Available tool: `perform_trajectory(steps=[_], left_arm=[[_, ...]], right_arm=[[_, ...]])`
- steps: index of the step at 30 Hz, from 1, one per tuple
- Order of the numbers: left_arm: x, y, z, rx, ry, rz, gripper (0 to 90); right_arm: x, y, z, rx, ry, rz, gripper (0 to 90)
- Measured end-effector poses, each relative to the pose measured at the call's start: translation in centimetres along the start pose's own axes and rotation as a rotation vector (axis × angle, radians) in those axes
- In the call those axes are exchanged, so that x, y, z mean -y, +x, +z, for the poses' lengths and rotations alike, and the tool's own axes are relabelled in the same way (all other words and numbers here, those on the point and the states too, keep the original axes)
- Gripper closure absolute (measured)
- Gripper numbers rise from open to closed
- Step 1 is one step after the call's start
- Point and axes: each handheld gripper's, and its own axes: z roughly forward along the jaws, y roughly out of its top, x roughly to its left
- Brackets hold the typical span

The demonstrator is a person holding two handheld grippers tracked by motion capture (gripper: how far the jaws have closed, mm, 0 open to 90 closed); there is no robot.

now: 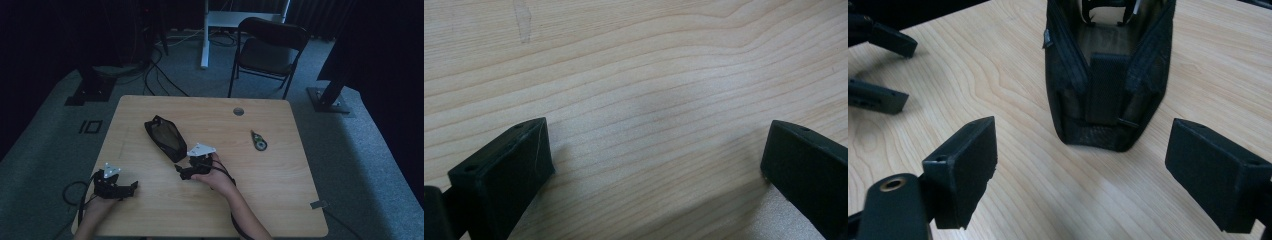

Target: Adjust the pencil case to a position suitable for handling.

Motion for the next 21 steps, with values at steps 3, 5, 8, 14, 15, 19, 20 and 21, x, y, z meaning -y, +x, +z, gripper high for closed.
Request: perform_trajectory(steps=[3,5,8,14,15,19,20,21], left_arm=[[0.0,0.0,0.0,0.0,0.0,0.0,0.2],[0.0,0.0,0.0,0.0,0.001,0.001,0.2],[0.0,0.0,0.0,0.0,0.002,0.002,0.2],[0.0,0.0,0.0,0.003,0.002,0.005,0.2],[0.0,0.0,0.0,0.003,0.002,0.004,0.2],[0.0,0.0,0.0,0.003,0.002,0.005,0.2],[0.0,0.0,0.0,0.005,0.003,0.007,0.2],[0.0,0.0,0.0,0.006,0.003,0.008,0.2]], right_arm=[[-0.3,0.1,0.3,0.008,-0.016,0.017,14.6],[-0.5,0.1,0.5,0.023,-0.019,0.017,21.8],[-0.7,0.2,0.8,0.037,-0.015,0.025,29.6],[-1.0,0.2,1.2,0.07,0.004,0.017,43.4],[-1.0,0.1,1.3,0.066,0.005,0.023,46.4],[-1.0,0.0,1.7,0.078,0.015,0.012,52.2],[-1.0,-0.1,1.8,0.076,0.016,0.006,53.8],[-0.9,-0.2,1.9,0.071,0.019,0.015,57.3]])
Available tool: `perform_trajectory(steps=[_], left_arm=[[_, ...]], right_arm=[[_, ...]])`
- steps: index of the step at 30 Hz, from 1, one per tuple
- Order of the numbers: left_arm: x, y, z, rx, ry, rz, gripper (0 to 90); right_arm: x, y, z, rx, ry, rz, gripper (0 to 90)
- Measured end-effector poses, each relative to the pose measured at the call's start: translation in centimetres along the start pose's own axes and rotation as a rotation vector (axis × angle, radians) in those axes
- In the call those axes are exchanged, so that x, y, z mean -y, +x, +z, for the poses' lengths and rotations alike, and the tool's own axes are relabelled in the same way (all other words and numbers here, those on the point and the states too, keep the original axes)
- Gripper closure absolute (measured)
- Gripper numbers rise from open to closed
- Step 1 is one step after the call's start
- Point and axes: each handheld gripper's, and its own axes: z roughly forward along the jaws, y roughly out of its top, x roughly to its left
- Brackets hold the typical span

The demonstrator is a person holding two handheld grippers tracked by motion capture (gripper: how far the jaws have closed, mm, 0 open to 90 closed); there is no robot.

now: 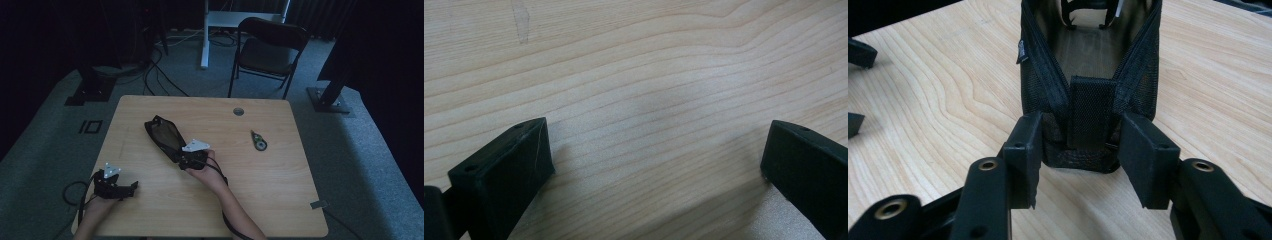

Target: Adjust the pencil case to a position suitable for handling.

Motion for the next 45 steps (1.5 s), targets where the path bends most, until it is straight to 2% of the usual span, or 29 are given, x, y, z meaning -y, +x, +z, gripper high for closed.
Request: perform_trajectory(steps=[2,3,5,7,8,12,23,33,45], left_arm=[[0.0,0.0,0.0,0.001,0.0,0.0,0.2],[0.0,0.0,0.0,0.0,0.001,0.001,0.2],[0.0,0.0,0.0,0.0,0.001,0.001,0.2],[0.0,0.0,0.0,0.001,0.0,0.0,0.2],[0.0,0.0,0.0,0.0,0.0,0.0,0.2],[0.0,0.0,0.0,0.001,0.0,0.001,0.2],[0.0,0.0,0.0,0.0,0.0,0.0,0.2],[0.0,0.0,0.0,0.0,0.001,0.002,0.2],[0.0,0.0,0.0,0.0,0.001,0.003,0.2]], right_arm=[[0.0,-0.1,0.2,0.0,0.012,0.003,63.2],[0.1,-0.1,0.2,0.006,0.015,-0.002,69.3],[0.1,-0.1,0.2,0.032,0.025,-0.034,71.9],[0.0,-0.2,0.1,0.027,0.03,-0.032,72.1],[0.0,-0.2,0.0,0.025,0.03,-0.016,72.2],[0.1,-0.4,-0.2,0.02,0.044,-0.031,72.5],[0.7,-1.0,-1.2,0.019,0.051,-0.035,72.9],[1.3,-1.8,-2.7,0.039,0.047,-0.026,73.1],[2.7,-3.7,-4.9,0.08,0.042,0.003,73.1]])
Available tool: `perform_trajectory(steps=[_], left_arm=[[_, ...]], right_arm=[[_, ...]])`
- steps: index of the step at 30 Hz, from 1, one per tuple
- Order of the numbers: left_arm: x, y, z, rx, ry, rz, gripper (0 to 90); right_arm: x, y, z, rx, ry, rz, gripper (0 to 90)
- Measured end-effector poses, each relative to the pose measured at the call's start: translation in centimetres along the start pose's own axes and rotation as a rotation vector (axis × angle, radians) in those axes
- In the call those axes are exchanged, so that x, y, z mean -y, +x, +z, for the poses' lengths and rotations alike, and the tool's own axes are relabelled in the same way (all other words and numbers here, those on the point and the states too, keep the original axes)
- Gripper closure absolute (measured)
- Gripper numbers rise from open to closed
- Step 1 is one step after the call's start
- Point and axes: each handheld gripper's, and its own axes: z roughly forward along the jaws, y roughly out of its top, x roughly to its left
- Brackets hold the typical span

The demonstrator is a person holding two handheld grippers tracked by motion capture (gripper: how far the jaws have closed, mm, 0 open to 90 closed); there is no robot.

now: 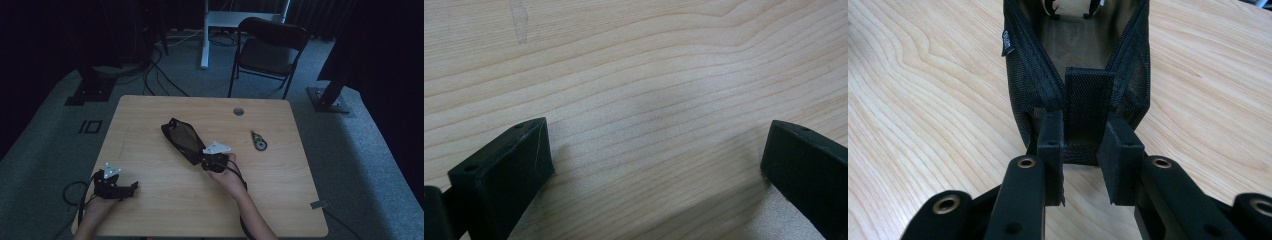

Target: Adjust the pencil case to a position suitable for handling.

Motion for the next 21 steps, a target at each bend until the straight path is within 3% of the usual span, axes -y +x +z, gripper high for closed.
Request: perform_trajectory(steps=[13,17,21], left_arm=[[0.0,0.0,0.0,0.0,0.0,0.0,0.2],[0.0,0.0,0.0,0.0,0.0,0.0,0.2],[0.0,0.0,0.0,0.0,0.0,0.0,0.2]], right_arm=[[1.8,-1.5,-2.0,0.03,0.006,0.021,73.0],[2.3,-2.1,-2.6,0.027,0.009,0.06,73.0],[2.8,-2.5,-3.4,0.053,0.008,0.043,73.0]])
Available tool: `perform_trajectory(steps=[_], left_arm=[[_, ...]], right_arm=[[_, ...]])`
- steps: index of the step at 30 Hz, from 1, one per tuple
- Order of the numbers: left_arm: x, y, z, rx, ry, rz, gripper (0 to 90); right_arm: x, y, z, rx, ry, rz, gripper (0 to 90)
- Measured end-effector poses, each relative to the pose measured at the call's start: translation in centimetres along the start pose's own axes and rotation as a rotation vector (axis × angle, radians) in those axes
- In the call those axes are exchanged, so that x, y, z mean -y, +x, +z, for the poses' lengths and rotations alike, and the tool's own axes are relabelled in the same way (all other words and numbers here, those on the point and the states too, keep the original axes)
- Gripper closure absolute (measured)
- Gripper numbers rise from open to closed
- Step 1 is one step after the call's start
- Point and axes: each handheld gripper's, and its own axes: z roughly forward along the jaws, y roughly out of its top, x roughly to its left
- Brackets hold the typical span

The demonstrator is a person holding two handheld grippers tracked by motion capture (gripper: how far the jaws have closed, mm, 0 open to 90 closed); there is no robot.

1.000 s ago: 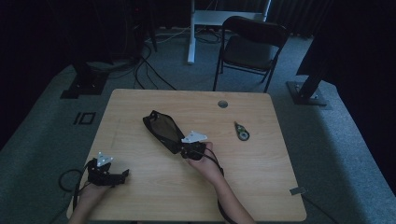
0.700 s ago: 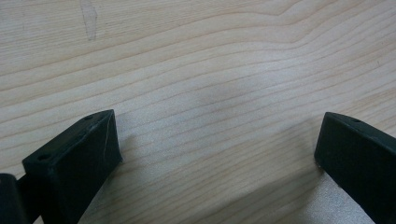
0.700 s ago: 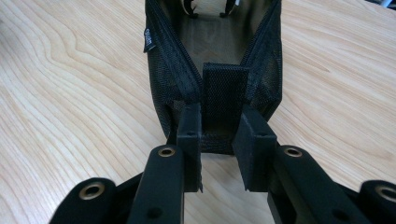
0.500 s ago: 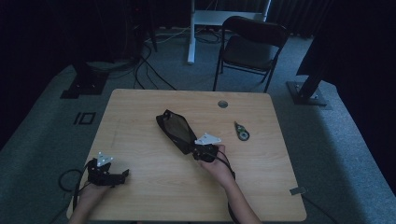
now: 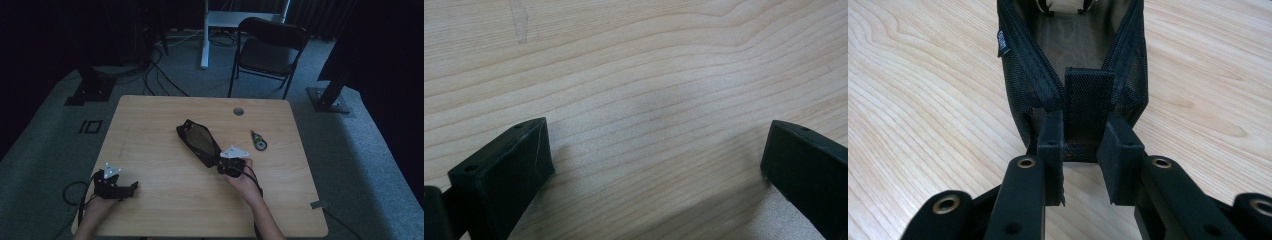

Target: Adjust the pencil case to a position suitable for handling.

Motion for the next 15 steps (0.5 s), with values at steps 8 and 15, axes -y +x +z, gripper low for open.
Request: perform_trajectory(steps=[8,15], left_arm=[[0.0,0.0,0.0,0.0,0.0,0.0,0.2],[0.0,0.0,0.0,0.0,0.0,0.001,0.2]], right_arm=[[1.0,-1.0,-1.2,0.023,0.005,0.009,73.1],[2.1,-2.0,-2.7,0.05,0.002,0.031,73.1]])
